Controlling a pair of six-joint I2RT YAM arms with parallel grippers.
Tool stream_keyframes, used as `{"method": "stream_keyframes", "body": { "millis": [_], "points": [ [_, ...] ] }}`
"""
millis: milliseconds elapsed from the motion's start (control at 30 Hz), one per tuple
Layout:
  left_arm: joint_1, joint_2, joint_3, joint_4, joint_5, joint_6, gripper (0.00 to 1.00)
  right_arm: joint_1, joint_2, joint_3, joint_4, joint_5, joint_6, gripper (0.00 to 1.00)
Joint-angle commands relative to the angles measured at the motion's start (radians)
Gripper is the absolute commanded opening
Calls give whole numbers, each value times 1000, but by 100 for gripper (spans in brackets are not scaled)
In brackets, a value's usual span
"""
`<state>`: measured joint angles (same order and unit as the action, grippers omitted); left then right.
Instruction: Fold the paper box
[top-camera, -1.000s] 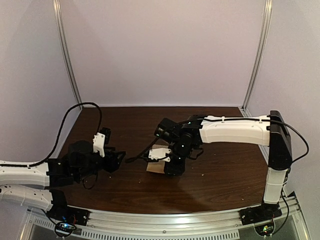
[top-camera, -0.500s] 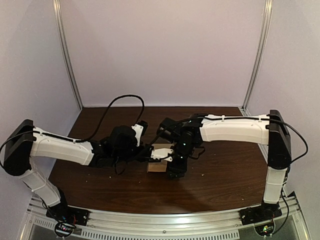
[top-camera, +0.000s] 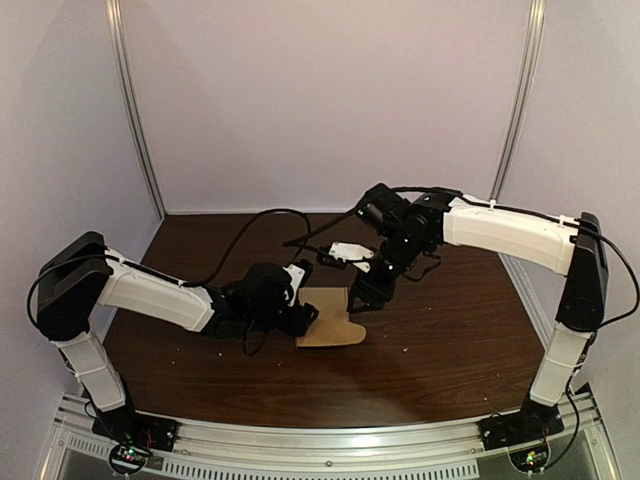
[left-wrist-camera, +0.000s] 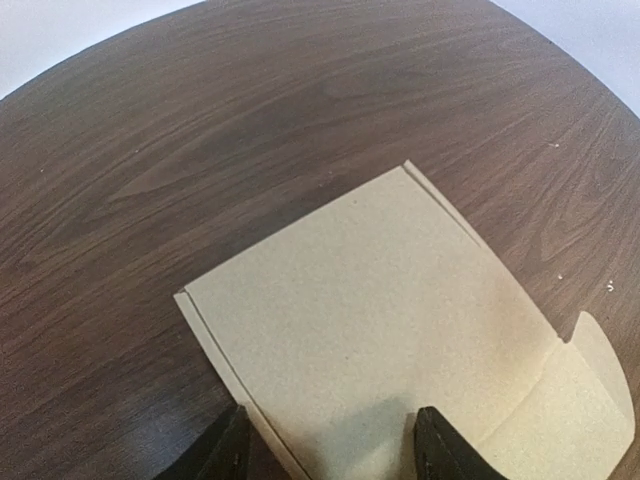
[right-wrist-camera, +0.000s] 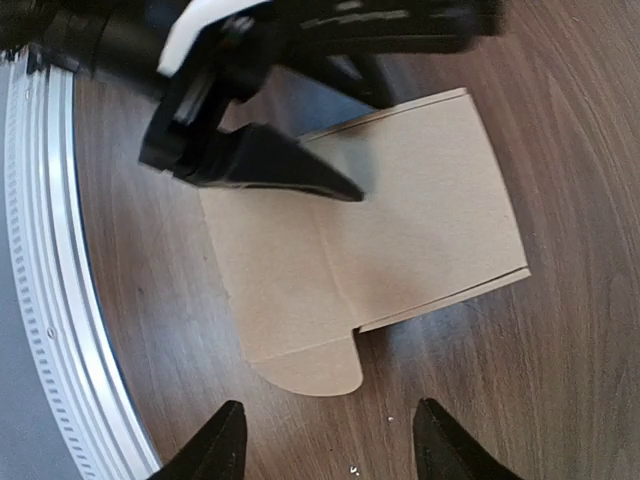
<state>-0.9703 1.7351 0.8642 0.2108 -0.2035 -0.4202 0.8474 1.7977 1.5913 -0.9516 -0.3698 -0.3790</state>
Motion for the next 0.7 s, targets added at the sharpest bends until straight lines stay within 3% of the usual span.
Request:
{"method": "stream_keyframes", "body": {
  "millis": [0, 100, 433, 667],
  "points": [
    [3, 59, 7, 59, 16, 31, 58, -135, 39, 39, 80, -141, 98, 51],
    [16, 79, 15, 86, 30, 57, 57, -175, 95, 45, 110, -148, 107, 47],
    [22, -44, 95, 9, 36, 125, 57, -182, 215, 84, 105, -138, 128, 54],
    [22, -50, 96, -31, 18, 135, 57, -177, 235, 39, 85, -133, 121, 59]
  ]
}}
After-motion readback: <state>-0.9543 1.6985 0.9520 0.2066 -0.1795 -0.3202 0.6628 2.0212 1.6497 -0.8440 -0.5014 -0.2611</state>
